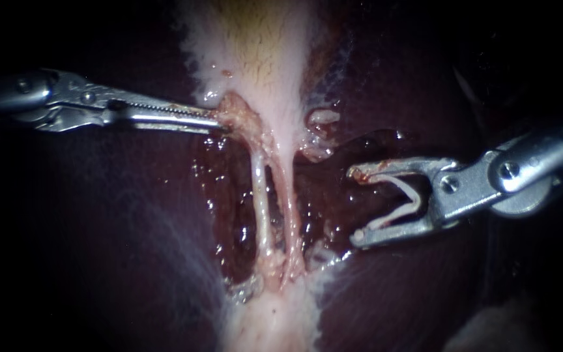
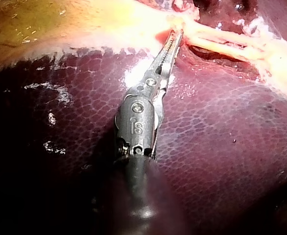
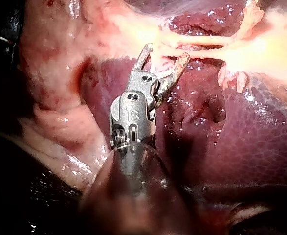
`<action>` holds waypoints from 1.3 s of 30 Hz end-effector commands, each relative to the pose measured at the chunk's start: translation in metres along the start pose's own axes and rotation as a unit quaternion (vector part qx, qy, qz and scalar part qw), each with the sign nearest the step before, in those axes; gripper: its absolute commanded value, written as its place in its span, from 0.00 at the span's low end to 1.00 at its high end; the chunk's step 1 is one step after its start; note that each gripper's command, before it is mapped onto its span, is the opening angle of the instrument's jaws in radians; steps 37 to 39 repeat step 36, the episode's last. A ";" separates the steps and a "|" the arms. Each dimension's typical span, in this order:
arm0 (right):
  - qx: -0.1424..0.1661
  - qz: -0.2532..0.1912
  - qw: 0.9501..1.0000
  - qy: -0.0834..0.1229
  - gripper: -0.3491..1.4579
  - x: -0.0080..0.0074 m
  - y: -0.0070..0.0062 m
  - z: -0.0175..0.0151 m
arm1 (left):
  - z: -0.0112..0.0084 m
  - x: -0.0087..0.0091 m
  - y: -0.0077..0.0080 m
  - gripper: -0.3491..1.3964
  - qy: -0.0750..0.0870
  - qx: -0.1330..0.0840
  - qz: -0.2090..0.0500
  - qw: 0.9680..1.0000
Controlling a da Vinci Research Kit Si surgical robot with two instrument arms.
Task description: Grabbing gallbladder
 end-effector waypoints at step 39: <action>0.000 0.000 1.000 0.000 0.47 -0.0001 0.0000 -0.0001 | -0.0067 0.0045 0.0005 0.00 0.007 -0.016 -0.048 0.999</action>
